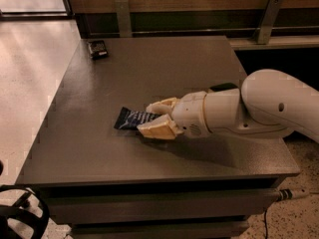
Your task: Move rxbar blueberry near rxbar chocolate
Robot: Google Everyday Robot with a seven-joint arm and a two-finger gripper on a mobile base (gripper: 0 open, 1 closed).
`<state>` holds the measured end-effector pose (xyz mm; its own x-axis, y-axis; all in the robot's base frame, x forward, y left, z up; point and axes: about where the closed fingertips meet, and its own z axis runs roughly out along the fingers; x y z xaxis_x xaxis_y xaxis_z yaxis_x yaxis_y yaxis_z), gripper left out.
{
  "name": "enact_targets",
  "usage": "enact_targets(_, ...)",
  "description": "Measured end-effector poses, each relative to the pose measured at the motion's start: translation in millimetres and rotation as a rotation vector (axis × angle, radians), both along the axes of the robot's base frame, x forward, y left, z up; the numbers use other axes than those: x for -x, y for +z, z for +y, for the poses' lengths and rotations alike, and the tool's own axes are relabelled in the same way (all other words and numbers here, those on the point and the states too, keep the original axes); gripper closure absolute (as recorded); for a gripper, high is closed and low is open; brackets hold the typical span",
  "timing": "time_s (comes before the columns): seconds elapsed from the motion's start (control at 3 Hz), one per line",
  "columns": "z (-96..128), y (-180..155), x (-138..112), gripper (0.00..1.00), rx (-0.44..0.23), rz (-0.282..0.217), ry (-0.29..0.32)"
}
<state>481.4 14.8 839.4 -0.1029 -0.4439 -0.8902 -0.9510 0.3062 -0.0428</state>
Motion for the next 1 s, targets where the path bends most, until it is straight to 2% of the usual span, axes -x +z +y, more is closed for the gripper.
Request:
enact_targets(0.33, -12.8, 25.3, -32.9, 1.00, 0.040, -0.003, -0.007)
enact_targets(0.67, -22.5, 50.2, -80.5, 1.00, 0.077, -0.015, -0.076)
enact_targets(1.0, -34.0, 68.4, -128.0, 1.00, 0.063, -0.013, -0.174)
